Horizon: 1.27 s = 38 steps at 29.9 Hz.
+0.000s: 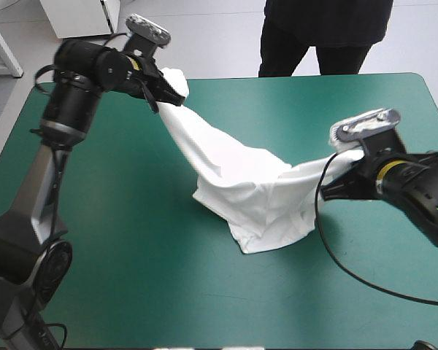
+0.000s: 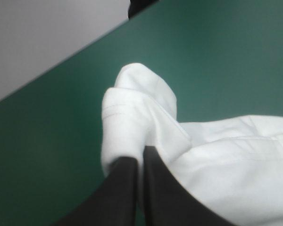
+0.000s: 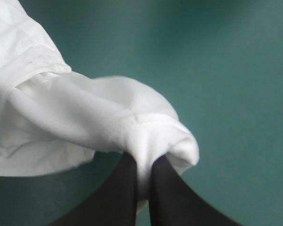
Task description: Fold the cloth
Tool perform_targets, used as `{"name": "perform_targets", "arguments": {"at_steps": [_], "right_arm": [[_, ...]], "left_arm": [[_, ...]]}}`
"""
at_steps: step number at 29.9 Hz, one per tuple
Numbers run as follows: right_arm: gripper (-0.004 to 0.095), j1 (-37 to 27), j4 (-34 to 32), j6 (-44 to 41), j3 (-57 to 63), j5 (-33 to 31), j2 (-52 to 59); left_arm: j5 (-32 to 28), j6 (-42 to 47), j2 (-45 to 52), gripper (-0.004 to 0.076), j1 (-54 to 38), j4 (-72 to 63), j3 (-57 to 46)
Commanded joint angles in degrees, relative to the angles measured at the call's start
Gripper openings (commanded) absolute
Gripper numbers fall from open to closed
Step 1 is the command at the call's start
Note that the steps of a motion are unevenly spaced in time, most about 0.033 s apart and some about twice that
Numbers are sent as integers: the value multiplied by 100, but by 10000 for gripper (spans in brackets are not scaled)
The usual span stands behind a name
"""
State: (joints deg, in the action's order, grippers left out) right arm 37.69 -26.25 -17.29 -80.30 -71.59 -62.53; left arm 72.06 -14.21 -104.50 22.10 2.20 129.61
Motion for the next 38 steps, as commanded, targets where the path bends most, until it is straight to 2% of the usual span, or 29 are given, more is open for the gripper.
{"name": "perform_targets", "arguments": {"at_steps": [1,9,13,18,22,26,31,35,38], "right_arm": [[-17,-95,-469,332,-1123,3,55],[-17,-95,-408,946,-3160,3,-226],[-17,-95,-98,1163,-4017,3,-399],[-16,-95,329,1163,-4309,3,-462],[-16,-95,869,1163,-4297,3,-462],[-16,-95,1232,948,-3763,-6,-418],[-16,-95,1294,553,-2143,-6,-164],[-17,-95,864,231,-845,64,-116],[-17,-146,321,-54,-145,522,-227]], "left_arm": [[142,52,900,-22,0,53,455],[-94,36,2188,-22,0,-173,836],[-167,12,2714,-22,0,-459,852],[164,12,2887,-22,0,-607,852],[164,-50,2875,-22,0,-844,852],[172,56,2877,-22,0,-949,339],[172,186,2950,-22,0,-857,-1103],[88,196,2851,-22,0,-781,-2309],[-304,183,2555,-22,0,-633,-3070]]}}
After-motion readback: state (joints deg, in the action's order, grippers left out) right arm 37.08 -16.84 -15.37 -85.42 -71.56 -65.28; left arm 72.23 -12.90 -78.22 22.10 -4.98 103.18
